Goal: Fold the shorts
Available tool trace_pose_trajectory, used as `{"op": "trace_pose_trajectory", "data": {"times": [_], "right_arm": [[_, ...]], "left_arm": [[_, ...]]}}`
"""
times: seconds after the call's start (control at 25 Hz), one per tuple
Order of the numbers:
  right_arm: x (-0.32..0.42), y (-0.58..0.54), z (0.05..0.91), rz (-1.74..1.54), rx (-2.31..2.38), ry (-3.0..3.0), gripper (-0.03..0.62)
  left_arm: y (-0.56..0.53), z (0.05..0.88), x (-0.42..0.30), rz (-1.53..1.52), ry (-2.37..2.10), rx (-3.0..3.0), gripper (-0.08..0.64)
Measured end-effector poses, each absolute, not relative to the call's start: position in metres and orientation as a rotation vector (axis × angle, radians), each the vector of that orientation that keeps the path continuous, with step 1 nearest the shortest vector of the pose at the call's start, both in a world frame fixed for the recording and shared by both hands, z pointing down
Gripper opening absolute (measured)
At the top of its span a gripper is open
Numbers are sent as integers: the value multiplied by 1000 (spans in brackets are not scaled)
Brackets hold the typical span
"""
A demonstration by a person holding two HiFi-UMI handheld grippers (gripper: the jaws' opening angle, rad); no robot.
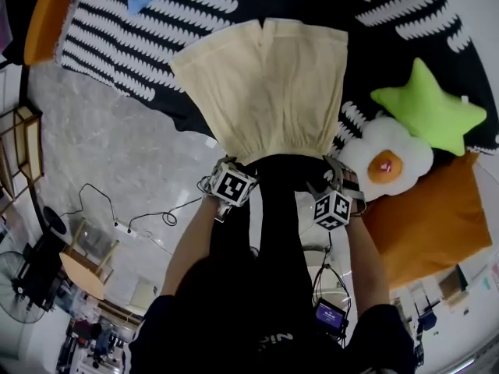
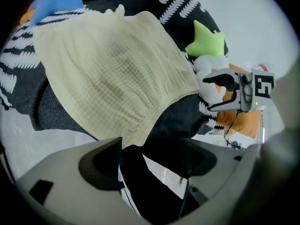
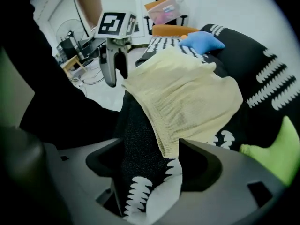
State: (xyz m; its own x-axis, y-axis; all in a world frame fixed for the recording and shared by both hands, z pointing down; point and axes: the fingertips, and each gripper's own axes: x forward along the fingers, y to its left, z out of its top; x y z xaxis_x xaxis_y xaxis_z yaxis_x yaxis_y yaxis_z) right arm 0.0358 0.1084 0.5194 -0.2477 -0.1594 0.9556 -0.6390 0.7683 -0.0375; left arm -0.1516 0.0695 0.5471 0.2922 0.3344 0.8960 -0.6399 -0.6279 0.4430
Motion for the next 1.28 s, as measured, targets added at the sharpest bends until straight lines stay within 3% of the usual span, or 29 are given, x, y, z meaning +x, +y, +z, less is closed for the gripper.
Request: {"op": "trace_pose_trajectory", "data": {"times": [0.6,0.8,1.28], "right_arm": [[73,90,502,1336,1569,-1549,233],[83,85,505,1483,1780,-1473,194],[98,77,520,1632,2141,-1117,156]], "left_arm": [[30,505,-99,1291,-463,1713,359],[-47,485,-69,1407,-445,1930,351],[-209,470,93,1604,-8,2404,301]]}}
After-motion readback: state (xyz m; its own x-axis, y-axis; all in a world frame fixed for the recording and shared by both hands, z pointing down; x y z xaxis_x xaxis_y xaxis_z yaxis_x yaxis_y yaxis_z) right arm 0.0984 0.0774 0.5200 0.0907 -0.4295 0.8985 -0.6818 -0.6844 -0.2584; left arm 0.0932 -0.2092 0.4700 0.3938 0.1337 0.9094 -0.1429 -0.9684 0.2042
